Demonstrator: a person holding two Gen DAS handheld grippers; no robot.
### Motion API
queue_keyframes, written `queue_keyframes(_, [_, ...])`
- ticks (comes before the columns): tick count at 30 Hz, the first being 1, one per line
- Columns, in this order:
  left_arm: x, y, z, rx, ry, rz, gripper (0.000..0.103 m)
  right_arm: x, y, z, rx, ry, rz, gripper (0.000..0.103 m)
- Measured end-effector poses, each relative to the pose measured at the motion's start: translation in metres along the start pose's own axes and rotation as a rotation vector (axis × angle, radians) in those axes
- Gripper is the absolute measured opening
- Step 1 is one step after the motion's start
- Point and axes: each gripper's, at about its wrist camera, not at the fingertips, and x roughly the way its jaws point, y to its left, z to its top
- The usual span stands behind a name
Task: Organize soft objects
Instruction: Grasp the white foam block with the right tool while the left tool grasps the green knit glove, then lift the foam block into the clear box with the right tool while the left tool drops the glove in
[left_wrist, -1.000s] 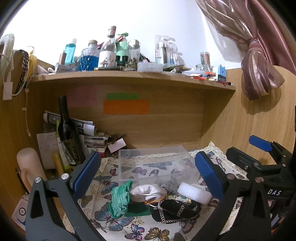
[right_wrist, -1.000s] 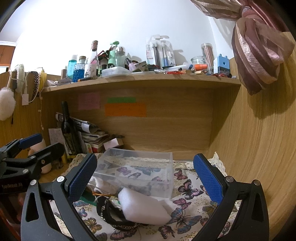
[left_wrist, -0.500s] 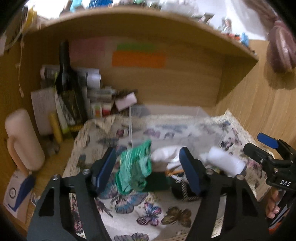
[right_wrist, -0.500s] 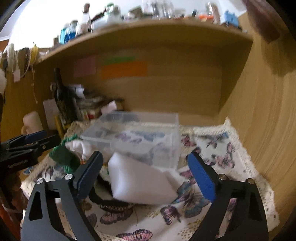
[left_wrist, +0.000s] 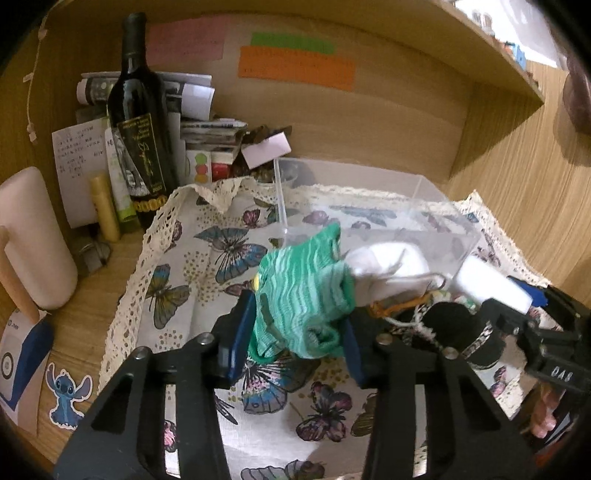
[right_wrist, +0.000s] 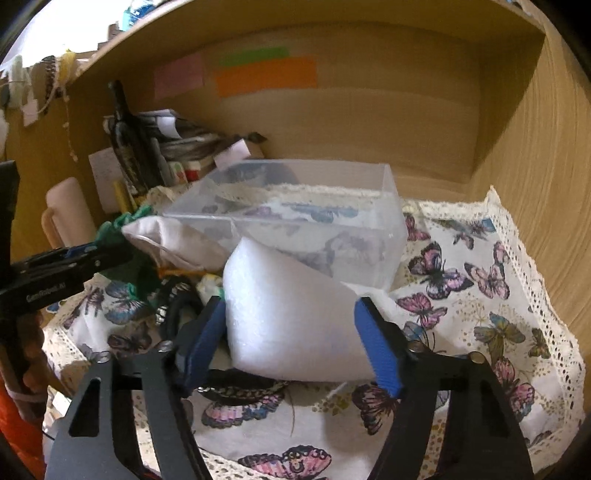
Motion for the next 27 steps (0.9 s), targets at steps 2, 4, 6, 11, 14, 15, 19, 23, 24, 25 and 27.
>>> queue_keyframes(2, [0.005,0.001,-0.001,-0.002,0.021,-0.003,0.030,0.003,-0.004,0.000,0.018,0.012,0.014,0.065])
queue_keyframes(4, [0.008,0.003,-0.001,-0.010,0.026,-0.002,0.025,0.003,-0.008,0.000,0.032,0.009,0.016,0.060])
queue_keyframes(6, [0.009,0.005,0.000,-0.019,0.026,0.001,0.019,0.002,-0.009,0.001,0.036,0.007,0.016,0.058])
queue_keyframes(11, [0.004,0.008,0.003,-0.027,0.018,0.004,0.014,-0.002,-0.009,0.003,0.032,-0.005,0.013,0.055])
queue_keyframes(14, [-0.001,0.008,0.004,-0.022,0.008,0.008,0.014,-0.007,-0.009,0.003,0.026,-0.020,-0.008,0.058])
queue_keyframes(15, [-0.003,0.007,0.004,-0.022,0.008,0.011,0.014,-0.008,-0.010,0.003,0.026,-0.022,-0.015,0.059])
queue_keyframes(19, [-0.009,0.005,0.004,-0.016,-0.007,0.010,0.014,-0.012,-0.026,0.004,0.074,-0.034,-0.089,0.059])
queue_keyframes(23, [-0.012,0.002,0.004,-0.011,-0.016,0.006,0.014,-0.007,-0.054,0.006,0.152,-0.022,-0.109,0.050])
queue_keyframes(24, [-0.012,0.002,0.005,-0.011,-0.017,0.005,0.014,-0.005,-0.058,0.006,0.160,-0.018,-0.100,0.046])
queue_keyframes(25, [-0.013,0.001,0.005,-0.010,-0.018,0.004,0.014,-0.003,-0.062,0.007,0.166,-0.014,-0.085,0.041])
queue_keyframes(27, [-0.015,-0.001,0.006,-0.006,-0.025,0.003,0.014,0.001,-0.064,0.008,0.165,-0.007,-0.055,0.039])
